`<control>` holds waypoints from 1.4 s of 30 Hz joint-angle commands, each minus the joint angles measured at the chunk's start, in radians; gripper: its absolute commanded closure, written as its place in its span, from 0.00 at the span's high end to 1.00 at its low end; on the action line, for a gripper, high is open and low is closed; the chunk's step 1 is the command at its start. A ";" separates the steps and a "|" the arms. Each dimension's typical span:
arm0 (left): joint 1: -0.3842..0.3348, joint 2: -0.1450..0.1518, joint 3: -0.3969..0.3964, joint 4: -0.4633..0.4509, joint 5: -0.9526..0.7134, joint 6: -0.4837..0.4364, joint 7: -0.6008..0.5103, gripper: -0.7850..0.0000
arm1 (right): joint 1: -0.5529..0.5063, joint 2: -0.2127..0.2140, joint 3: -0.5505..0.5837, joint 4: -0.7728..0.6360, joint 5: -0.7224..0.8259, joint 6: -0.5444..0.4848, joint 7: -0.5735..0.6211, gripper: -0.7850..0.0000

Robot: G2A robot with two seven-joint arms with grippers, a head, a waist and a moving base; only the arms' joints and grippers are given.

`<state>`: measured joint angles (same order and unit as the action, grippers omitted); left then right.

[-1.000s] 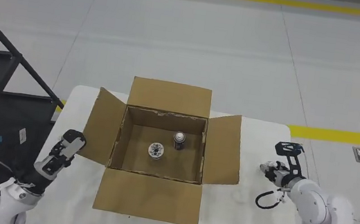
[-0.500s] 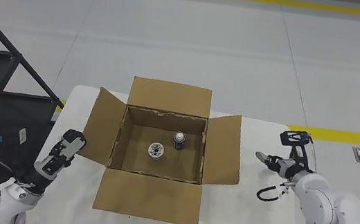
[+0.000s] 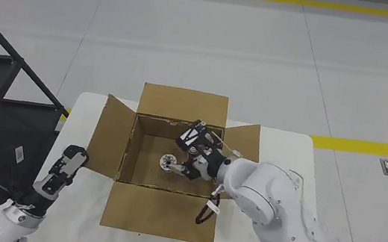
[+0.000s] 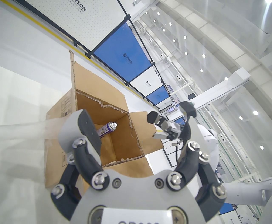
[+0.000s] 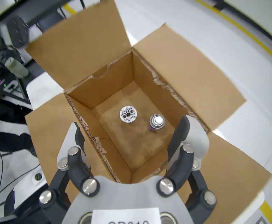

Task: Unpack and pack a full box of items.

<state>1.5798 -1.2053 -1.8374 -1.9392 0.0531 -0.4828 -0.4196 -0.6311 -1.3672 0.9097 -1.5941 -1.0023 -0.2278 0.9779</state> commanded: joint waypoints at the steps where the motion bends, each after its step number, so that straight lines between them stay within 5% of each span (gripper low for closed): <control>1: -0.001 0.000 0.000 0.000 0.000 0.000 0.000 1.00 | 0.072 -0.023 -0.069 0.144 0.022 0.019 -0.010 1.00; 8: -0.001 0.000 0.000 0.000 0.000 0.000 0.000 1.00 | 0.211 -0.093 -0.188 0.467 0.029 0.110 -0.073 1.00; 19: -0.001 0.000 0.000 0.000 0.000 0.000 0.000 1.00 | 0.276 -0.155 -0.253 0.685 0.002 0.151 -0.164 1.00; 22: -0.001 0.000 0.000 0.000 0.000 0.000 0.000 1.00 | 0.289 -0.169 -0.257 0.739 0.013 0.137 -0.196 0.61; 25: -0.001 0.000 0.000 0.000 0.000 0.000 0.000 1.00 | 0.301 -0.181 -0.258 0.784 0.021 0.127 -0.232 0.49; 30: -0.001 0.000 0.000 0.000 0.000 0.000 0.000 1.00 | 0.320 -0.201 -0.263 0.837 0.030 0.104 -0.250 0.00; 37: -0.001 0.000 0.000 0.000 0.000 0.000 0.000 1.00 | 0.326 -0.201 -0.234 0.768 0.046 0.055 -0.223 0.00; 42: -0.001 0.000 0.000 0.000 0.000 0.000 0.000 1.00 | 0.258 -0.162 -0.162 0.523 0.028 0.072 -0.111 0.00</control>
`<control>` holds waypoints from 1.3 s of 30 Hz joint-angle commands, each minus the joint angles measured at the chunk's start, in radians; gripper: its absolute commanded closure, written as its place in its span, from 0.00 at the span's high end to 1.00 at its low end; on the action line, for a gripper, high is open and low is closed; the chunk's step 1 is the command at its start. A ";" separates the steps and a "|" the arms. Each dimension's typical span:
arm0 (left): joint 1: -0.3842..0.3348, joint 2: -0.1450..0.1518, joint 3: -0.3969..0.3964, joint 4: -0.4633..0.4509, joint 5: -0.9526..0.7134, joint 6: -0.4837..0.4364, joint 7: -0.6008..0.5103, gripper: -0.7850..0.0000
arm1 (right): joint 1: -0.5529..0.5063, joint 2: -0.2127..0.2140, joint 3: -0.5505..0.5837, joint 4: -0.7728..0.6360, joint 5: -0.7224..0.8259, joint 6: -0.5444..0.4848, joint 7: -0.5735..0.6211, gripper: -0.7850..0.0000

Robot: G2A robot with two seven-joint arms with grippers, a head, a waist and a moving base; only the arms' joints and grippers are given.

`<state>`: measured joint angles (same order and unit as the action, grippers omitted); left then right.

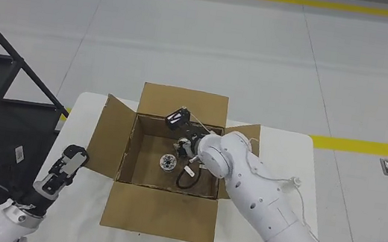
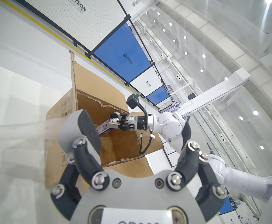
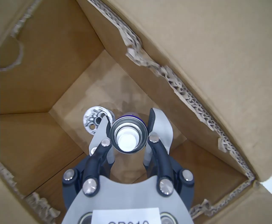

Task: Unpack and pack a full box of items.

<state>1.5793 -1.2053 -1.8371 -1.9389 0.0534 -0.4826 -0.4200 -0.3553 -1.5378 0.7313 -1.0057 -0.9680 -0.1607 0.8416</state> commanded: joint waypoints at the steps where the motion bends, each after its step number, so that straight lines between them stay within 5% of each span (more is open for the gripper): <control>1: 0.000 0.000 0.000 0.000 0.000 0.000 0.000 1.00 | -0.046 0.022 0.041 -0.143 -0.015 0.012 0.056 0.00; 10: 0.000 0.000 0.000 0.000 0.000 0.000 0.000 1.00 | -0.469 0.144 0.383 -0.997 -0.240 0.056 0.272 0.00; 16: 0.000 0.000 0.000 0.000 0.000 0.000 0.000 1.00 | -0.769 0.182 0.619 -1.335 -0.405 0.106 0.300 0.00; 27: 0.000 0.000 0.000 0.000 0.000 0.000 0.000 1.00 | -1.118 0.199 0.897 -1.275 -0.373 0.150 0.145 0.00; 39: 0.000 0.000 0.000 0.000 0.000 0.000 0.000 1.00 | -1.111 0.208 0.929 -0.976 -0.357 0.103 -0.033 0.00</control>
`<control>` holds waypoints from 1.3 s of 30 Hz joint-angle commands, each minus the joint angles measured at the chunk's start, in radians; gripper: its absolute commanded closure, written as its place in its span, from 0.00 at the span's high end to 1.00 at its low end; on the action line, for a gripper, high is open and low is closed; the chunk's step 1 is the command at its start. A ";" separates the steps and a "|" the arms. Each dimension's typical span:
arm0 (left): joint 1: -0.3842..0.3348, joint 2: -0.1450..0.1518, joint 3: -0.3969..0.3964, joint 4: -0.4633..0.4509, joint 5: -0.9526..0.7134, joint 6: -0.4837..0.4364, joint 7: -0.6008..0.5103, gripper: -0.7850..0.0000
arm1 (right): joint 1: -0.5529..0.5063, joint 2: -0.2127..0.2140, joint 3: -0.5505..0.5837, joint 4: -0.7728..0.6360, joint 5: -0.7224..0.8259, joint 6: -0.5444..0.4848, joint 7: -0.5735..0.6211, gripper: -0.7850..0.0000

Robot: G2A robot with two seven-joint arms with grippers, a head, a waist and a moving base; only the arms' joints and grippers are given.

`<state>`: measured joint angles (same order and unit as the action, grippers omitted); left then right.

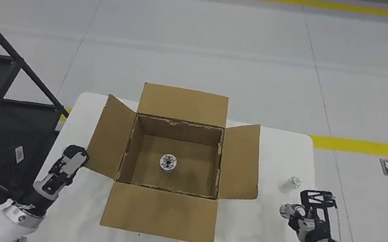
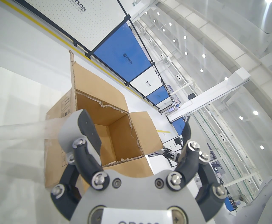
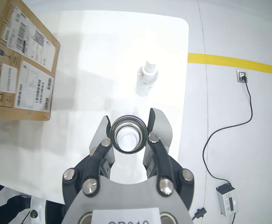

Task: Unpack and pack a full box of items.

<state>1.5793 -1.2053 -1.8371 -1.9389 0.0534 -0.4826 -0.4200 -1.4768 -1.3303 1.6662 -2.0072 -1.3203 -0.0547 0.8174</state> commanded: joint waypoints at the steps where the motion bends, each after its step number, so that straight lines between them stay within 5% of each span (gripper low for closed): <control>1: 0.000 0.000 0.000 0.000 0.000 0.000 0.000 1.00 | 0.025 0.001 -0.011 0.047 -0.020 -0.004 -0.014 0.00; 9: 0.000 0.000 0.000 0.000 0.000 0.000 0.000 1.00 | 0.109 0.006 -0.030 0.206 -0.016 -0.021 -0.048 0.01; 13: 0.000 0.000 0.000 0.000 0.000 0.000 0.000 1.00 | 0.125 0.008 -0.029 0.237 -0.002 -0.026 -0.044 0.49; 15: 0.000 0.000 0.000 0.000 0.000 0.000 0.000 1.00 | 0.132 0.010 -0.029 0.248 0.006 -0.033 -0.036 0.98; 22: 0.000 0.000 0.000 0.000 0.000 0.000 0.000 1.00 | 0.138 0.015 -0.027 0.235 0.043 -0.059 -0.069 1.00; 31: 0.002 0.000 0.002 -0.003 0.002 0.005 0.006 1.00 | 0.128 0.016 -0.115 -0.174 0.102 -0.142 -0.134 1.00; 35: 0.023 -0.001 -0.004 -0.011 -0.005 -0.008 0.030 1.00 | 0.283 0.010 -0.298 -0.172 0.132 -0.207 -0.030 1.00; 39: 0.065 -0.001 -0.035 -0.026 -0.024 -0.034 0.058 1.00 | 0.540 -0.019 -0.531 0.029 0.254 -0.211 0.100 1.00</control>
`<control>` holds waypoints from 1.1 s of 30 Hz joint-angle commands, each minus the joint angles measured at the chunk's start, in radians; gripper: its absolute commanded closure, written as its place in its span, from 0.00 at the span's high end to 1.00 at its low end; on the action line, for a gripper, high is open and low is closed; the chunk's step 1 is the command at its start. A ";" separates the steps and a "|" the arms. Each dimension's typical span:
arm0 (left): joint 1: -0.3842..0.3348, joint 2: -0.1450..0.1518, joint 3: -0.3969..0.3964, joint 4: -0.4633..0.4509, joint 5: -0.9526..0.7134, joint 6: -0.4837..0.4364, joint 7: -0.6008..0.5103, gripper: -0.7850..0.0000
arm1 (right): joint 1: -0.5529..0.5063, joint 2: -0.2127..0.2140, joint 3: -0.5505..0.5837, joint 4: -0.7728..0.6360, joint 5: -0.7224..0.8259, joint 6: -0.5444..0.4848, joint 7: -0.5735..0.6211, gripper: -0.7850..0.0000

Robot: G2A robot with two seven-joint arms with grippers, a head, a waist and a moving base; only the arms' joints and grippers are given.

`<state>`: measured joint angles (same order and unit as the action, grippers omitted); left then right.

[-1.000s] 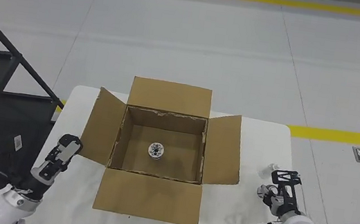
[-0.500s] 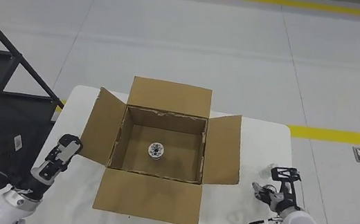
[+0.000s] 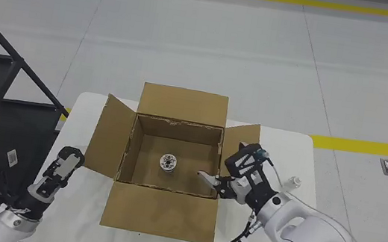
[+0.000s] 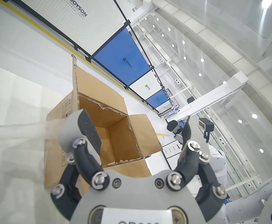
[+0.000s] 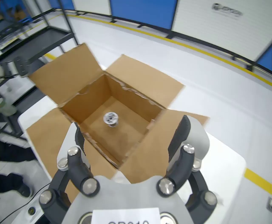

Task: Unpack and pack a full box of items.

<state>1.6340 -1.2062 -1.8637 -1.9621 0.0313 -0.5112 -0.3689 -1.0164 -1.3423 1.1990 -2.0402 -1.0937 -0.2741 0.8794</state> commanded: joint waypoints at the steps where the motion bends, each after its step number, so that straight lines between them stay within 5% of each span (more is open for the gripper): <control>1: 0.023 0.000 -0.018 -0.006 -0.007 -0.011 0.016 1.00 | 0.148 -0.019 -0.124 0.127 0.066 0.010 0.061 1.00; 7: 0.060 -0.001 -0.052 -0.007 -0.032 -0.027 0.037 1.00 | 0.480 -0.111 -0.405 0.582 0.210 0.068 0.097 1.00; 13: 0.060 -0.001 -0.052 -0.007 -0.032 -0.027 0.037 1.00 | 0.648 -0.220 -0.601 0.947 0.294 0.103 0.020 1.00; 21: 0.060 -0.001 -0.052 -0.007 -0.032 -0.027 0.037 1.00 | 0.754 -0.347 -0.740 1.276 0.243 0.199 -0.077 1.00; 31: 0.060 -0.001 -0.052 -0.007 -0.032 -0.027 0.037 1.00 | 0.784 -0.445 -0.780 1.527 0.237 0.189 -0.138 1.00; 32: 0.060 -0.001 -0.052 -0.007 -0.032 -0.027 0.037 1.00 | 0.786 -0.452 -0.779 1.547 0.242 0.179 -0.146 0.97; 33: 0.060 -0.001 -0.052 -0.007 -0.032 -0.027 0.037 1.00 | 0.789 -0.459 -0.781 1.567 0.240 0.175 -0.149 0.75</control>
<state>1.6940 -1.2071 -1.9157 -1.9689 -0.0008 -0.5382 -0.3317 -0.2300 -1.7959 0.4183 -0.4914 -0.8561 -0.0943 0.7338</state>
